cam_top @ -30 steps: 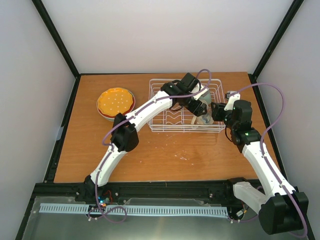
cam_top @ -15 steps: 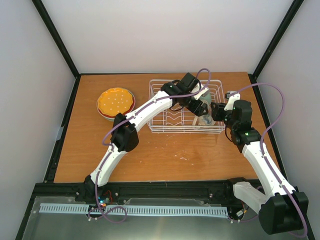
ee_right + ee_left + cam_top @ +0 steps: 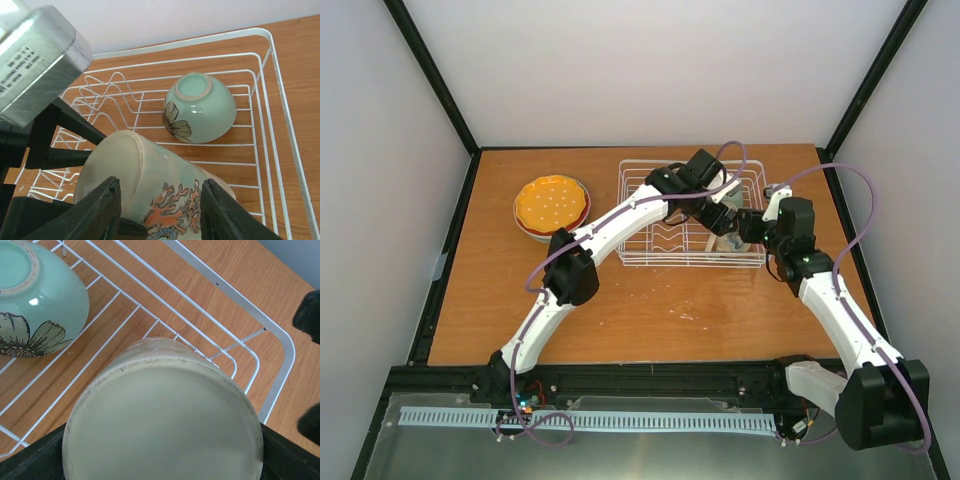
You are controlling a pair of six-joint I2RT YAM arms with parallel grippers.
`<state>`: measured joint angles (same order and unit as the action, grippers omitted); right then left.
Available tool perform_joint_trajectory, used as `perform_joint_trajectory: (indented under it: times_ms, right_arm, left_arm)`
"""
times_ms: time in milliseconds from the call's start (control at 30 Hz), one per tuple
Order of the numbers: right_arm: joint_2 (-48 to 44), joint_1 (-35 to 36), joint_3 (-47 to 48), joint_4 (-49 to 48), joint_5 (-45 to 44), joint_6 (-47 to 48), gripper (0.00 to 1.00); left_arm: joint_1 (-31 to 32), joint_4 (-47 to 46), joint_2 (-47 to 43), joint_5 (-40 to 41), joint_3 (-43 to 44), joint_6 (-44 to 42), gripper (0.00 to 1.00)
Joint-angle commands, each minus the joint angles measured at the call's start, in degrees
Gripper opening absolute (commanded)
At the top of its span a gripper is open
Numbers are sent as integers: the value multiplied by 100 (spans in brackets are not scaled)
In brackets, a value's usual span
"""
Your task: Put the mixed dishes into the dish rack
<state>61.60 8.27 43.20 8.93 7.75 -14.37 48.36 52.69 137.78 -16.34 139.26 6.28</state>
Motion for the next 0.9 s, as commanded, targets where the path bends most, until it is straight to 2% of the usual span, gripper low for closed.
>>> perform_joint_trajectory:
  times_ms: [0, 67, 233, 333, 633, 800, 867]
  right_arm:
    - [84, -36, 39, -86, -92, 5, 42]
    - [90, -36, 31, -85, -133, -10, 42]
    - [45, -36, 52, -24, -239, -6, 42]
    - [61, -36, 74, 24, -283, -13, 42]
    - [-94, -37, 70, 87, -503, -2, 42]
    - [-428, -45, 8, 50, -827, -66, 42]
    - [-632, -45, -26, 25, -984, -110, 43]
  left_arm:
    - [165, 49, -131, -170, 335, -13, 81]
    - [165, 34, -172, -203, 327, -5, 87]
    - [164, 35, -240, -219, 295, -4, 91]
    - [172, 55, -229, -193, 226, 0, 100]
    - [174, 7, -461, 96, 200, -45, 100]
    - [162, -7, -1045, 1091, 114, -200, 100]
    - [45, -174, -1486, 1246, -28, -194, 100]
